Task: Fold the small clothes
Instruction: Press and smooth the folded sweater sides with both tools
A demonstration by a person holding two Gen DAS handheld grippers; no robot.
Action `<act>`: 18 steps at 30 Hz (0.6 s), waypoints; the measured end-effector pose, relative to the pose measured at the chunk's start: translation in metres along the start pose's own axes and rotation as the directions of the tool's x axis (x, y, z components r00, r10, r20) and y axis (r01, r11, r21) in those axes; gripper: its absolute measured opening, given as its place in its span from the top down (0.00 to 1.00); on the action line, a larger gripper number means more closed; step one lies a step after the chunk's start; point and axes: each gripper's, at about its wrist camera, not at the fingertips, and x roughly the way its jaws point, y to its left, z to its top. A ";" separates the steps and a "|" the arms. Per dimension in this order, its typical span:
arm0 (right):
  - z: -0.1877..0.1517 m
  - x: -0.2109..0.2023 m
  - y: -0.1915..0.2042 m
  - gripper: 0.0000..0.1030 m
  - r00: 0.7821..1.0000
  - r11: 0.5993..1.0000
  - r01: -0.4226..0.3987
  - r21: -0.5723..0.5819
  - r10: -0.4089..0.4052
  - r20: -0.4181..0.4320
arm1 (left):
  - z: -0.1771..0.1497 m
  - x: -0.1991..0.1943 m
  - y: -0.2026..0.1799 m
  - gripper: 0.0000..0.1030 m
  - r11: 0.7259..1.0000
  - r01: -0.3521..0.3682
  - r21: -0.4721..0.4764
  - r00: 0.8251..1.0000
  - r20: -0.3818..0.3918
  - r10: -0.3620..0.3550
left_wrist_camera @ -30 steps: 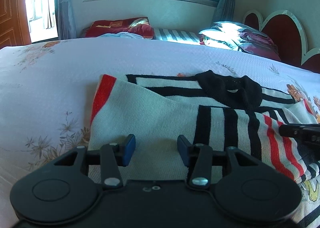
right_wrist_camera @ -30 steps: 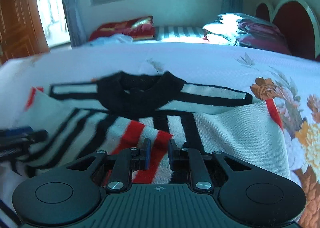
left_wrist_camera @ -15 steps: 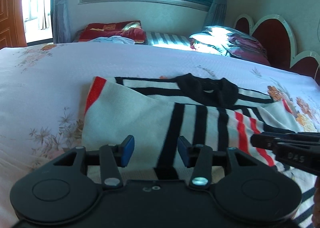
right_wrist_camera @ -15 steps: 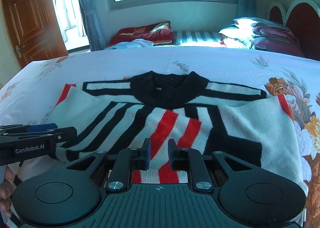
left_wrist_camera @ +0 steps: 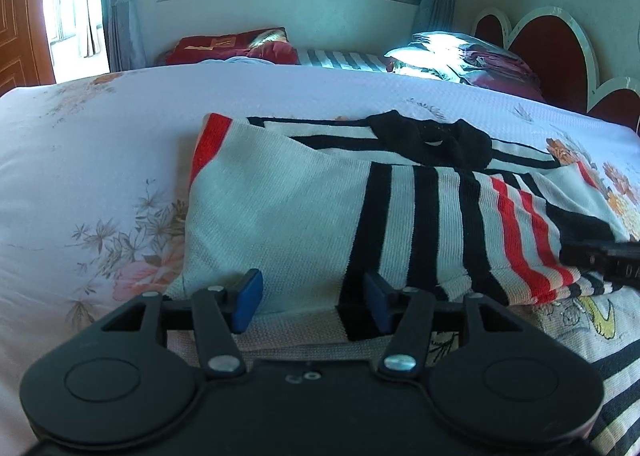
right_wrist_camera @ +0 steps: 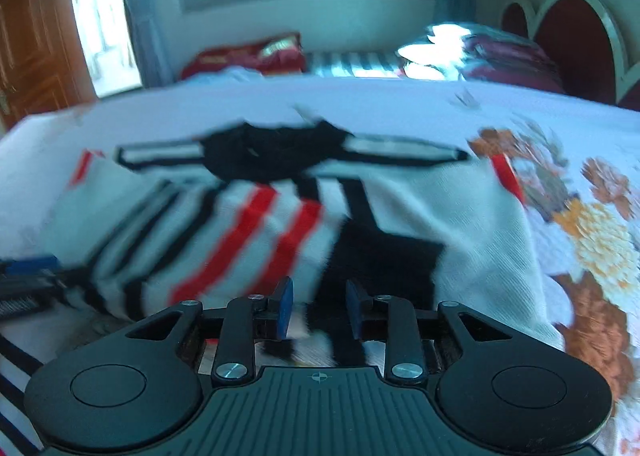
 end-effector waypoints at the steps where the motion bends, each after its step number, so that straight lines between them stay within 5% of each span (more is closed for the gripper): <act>1: -0.001 -0.002 -0.004 0.72 1.000 1.000 -0.006 0.000 0.006 0.002 | 0.000 0.000 0.000 0.46 1.000 0.002 0.003 1.000 0.000 -0.002; 12: -0.008 -0.015 -0.031 0.72 0.996 0.996 0.089 0.031 -0.089 -0.018 | -0.002 -0.002 0.002 0.46 1.000 0.003 0.015 1.000 -0.002 -0.002; 18: -0.014 -0.036 -0.019 0.72 1.000 0.999 0.011 0.039 -0.012 0.027 | -0.003 -0.017 -0.003 0.48 0.999 -0.015 0.038 1.000 0.025 0.014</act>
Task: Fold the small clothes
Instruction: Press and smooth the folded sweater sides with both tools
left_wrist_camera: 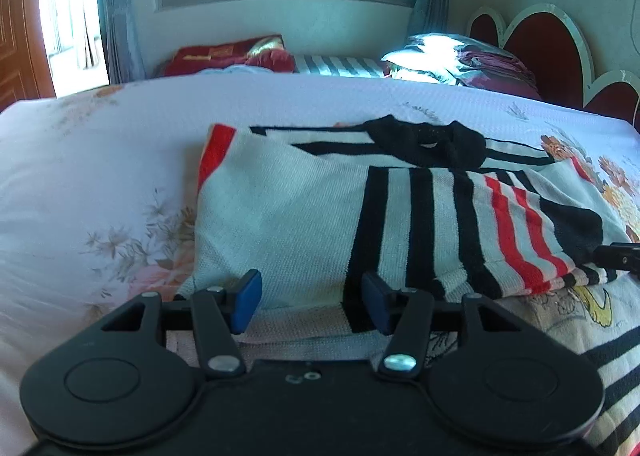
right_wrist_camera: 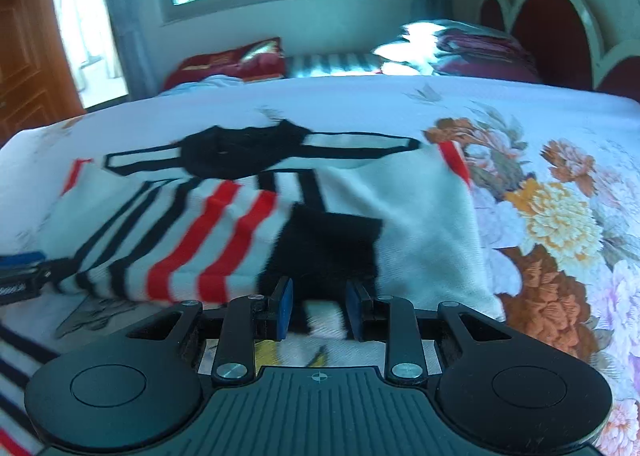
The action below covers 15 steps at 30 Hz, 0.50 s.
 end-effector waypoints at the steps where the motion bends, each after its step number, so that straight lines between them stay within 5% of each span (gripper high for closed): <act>1: -0.001 -0.001 0.003 0.72 1.000 1.000 -0.006 -0.007 0.006 -0.001 | -0.001 -0.003 -0.001 0.48 1.000 0.000 -0.003 1.000 0.004 0.000; 15: -0.006 -0.021 0.027 0.72 0.993 0.992 -0.119 -0.043 0.119 0.000 | -0.004 -0.043 -0.039 0.47 0.993 0.120 -0.002 0.993 0.009 -0.120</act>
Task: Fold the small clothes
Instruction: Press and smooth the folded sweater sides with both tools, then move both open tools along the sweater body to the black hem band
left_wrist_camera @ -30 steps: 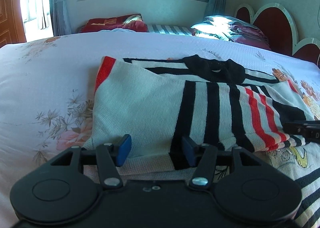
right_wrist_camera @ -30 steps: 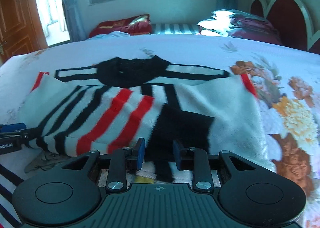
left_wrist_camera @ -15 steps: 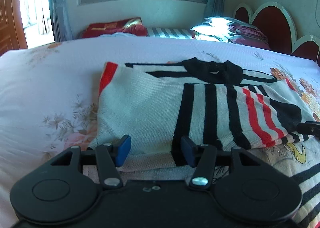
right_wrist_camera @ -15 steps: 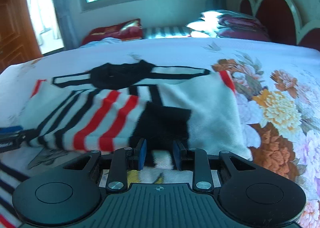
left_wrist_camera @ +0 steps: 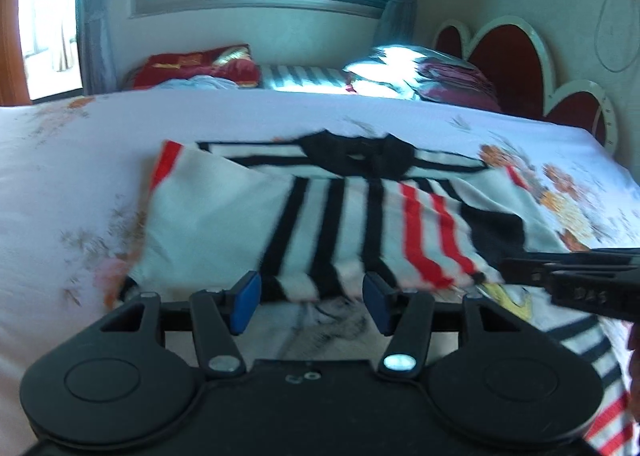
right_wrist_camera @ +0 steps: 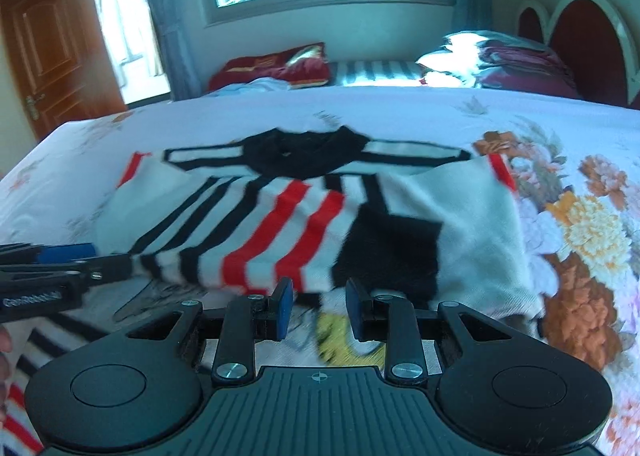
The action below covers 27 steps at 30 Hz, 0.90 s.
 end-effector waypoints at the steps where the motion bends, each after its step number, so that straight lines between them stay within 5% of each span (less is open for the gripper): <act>1: -0.003 -0.001 0.004 0.72 1.000 1.000 -0.011 -0.008 0.011 -0.007 | -0.003 0.000 -0.004 0.47 1.000 0.011 0.003 1.000 -0.011 -0.011; 15: -0.045 -0.002 0.030 0.72 0.987 0.990 -0.121 -0.077 0.112 -0.113 | -0.054 0.003 -0.030 0.46 0.997 0.006 0.072 0.994 -0.113 0.002; 21: -0.066 -0.014 0.014 0.72 0.994 0.982 -0.027 -0.187 0.007 -0.106 | -0.064 -0.007 -0.019 0.44 0.996 -0.054 0.074 0.992 -0.109 0.062; 27: -0.078 -0.033 -0.026 0.72 0.995 0.989 0.033 -0.144 -0.046 -0.088 | -0.075 -0.023 -0.002 0.44 0.992 -0.118 0.046 0.986 -0.112 0.122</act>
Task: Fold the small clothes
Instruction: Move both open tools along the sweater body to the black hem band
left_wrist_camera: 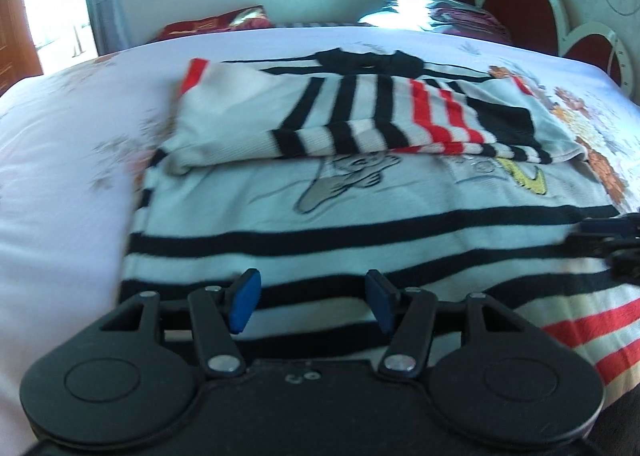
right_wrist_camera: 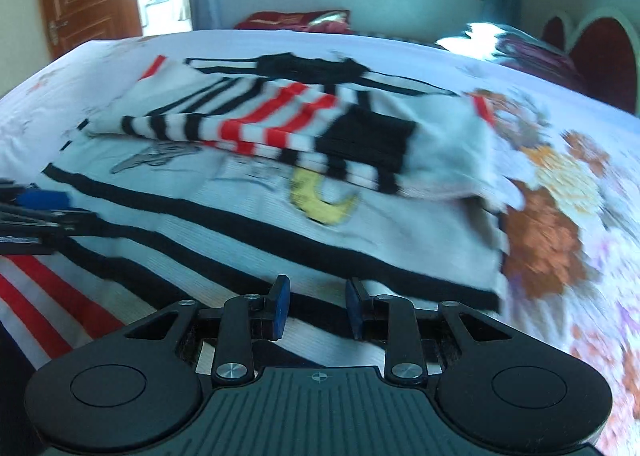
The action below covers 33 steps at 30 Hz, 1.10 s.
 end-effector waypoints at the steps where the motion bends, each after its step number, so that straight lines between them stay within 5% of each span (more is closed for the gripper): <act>1: -0.001 -0.003 -0.004 0.72 1.000 1.000 -0.007 0.016 0.007 0.001 | -0.002 -0.003 0.001 0.44 1.000 -0.011 -0.004 1.000 -0.001 0.011; 6: 0.000 -0.022 -0.003 0.72 0.997 0.996 -0.071 0.049 0.069 0.041 | -0.005 -0.018 -0.005 0.47 0.998 -0.052 -0.035 0.999 -0.007 0.052; 12: -0.002 -0.033 0.024 0.72 0.986 0.987 -0.158 0.028 0.156 0.062 | -0.009 -0.039 -0.031 0.46 1.000 -0.001 -0.018 1.000 0.026 0.002; 19: -0.017 -0.038 0.053 0.72 0.981 0.981 -0.192 0.006 0.192 0.036 | -0.030 -0.039 -0.036 0.46 1.000 0.021 0.013 1.000 -0.021 -0.020; 33: -0.066 -0.070 0.040 0.72 0.998 0.996 0.066 0.054 -0.065 -0.010 | -0.082 -0.080 0.020 0.44 1.000 0.018 0.021 1.000 -0.008 -0.018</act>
